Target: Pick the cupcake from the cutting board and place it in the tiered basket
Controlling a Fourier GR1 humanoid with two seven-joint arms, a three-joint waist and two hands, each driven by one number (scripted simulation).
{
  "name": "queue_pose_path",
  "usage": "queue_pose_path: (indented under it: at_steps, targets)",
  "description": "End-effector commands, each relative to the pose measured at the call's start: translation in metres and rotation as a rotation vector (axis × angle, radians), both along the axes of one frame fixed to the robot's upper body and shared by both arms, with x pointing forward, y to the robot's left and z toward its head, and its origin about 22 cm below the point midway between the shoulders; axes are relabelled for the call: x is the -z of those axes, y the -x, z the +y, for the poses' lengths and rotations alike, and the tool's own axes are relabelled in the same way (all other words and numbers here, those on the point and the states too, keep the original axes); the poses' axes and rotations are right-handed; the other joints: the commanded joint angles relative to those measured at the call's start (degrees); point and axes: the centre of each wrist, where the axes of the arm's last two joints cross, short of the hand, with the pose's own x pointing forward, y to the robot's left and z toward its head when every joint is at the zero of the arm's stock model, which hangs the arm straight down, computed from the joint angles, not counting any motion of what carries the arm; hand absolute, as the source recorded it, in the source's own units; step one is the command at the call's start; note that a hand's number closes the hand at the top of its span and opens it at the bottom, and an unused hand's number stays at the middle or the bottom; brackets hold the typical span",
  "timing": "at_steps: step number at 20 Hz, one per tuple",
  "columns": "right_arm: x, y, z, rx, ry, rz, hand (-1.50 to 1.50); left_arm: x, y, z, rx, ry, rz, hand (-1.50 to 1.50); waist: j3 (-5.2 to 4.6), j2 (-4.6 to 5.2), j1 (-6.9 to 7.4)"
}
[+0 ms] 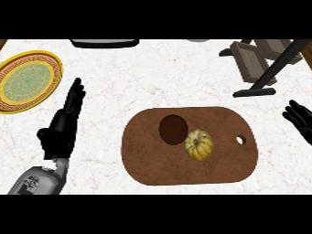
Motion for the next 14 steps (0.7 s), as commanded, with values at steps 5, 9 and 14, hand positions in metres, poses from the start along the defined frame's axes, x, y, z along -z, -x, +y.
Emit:
queue_pose_path:
  at_steps: [5, 9, 14]
  targets:
    - [-0.079, 0.012, 0.028, 0.059, 0.614, 0.04, -1.5, -0.007, -0.003, -0.013, 0.029, 0.004, -0.008, 0.0, -0.11, 0.29, 1.73]
    - [-0.102, 0.023, 0.062, 0.085, 0.697, 0.12, -1.5, -0.004, -0.008, -0.024, 0.057, -0.007, -0.012, 0.0, 0.0, 0.74, 2.63]
    - [-0.118, 0.018, 0.099, 0.098, 0.742, 0.176, -1.5, -0.01, -0.007, -0.019, 0.073, -0.005, -0.02, 0.0, 0.04, 0.92, 4.56]
